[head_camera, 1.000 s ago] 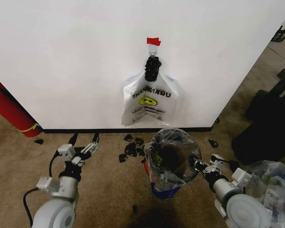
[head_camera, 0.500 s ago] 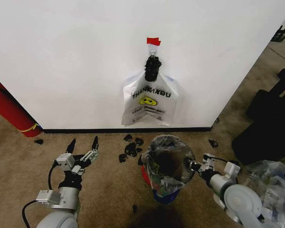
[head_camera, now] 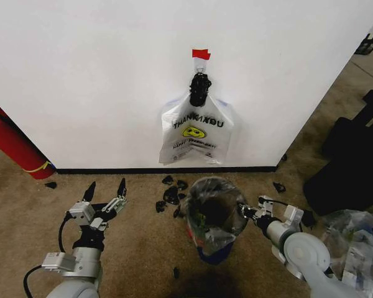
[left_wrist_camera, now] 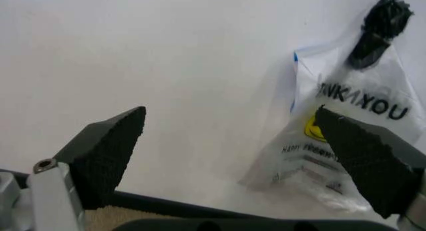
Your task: Pick up the garbage bag from the wall and place it over the trash bin.
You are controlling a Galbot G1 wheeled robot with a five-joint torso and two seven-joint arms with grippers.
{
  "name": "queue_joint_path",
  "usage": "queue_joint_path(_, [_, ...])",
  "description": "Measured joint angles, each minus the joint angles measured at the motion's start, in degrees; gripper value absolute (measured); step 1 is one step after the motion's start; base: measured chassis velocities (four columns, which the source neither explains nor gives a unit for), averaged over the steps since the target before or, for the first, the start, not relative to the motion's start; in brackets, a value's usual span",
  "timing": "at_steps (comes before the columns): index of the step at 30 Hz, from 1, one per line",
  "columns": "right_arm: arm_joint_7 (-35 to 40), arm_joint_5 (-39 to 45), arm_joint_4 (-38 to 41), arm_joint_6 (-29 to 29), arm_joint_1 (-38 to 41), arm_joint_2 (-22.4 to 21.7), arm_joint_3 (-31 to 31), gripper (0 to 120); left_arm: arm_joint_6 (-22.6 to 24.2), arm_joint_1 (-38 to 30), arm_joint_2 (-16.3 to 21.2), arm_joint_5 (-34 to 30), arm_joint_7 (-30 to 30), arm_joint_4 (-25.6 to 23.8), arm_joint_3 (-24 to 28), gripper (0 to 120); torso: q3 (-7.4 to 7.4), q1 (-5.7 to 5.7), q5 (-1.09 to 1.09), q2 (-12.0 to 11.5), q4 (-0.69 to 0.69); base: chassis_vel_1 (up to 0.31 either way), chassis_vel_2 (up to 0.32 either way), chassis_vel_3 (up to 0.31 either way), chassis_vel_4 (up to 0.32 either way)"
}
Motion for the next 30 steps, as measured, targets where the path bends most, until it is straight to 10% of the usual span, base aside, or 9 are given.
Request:
queue_joint_path(17, [-4.61,-12.24,3.37,8.22,-4.96,1.03,1.49,90,0.08,-0.29,-0.23,0.25,-0.46,0.85,1.15,100,0.0,0.0,0.0,0.0,0.0,0.0,0.0,0.0,0.0])
queue_joint_path(30, [-6.35,-19.16,9.02,16.8,-8.93,3.11,3.09,100,0.62,-0.47,-0.22,1.14,-1.01,-0.06,2.77,100,0.0,0.0,0.0,0.0,0.0,0.0,0.0,0.0,0.0])
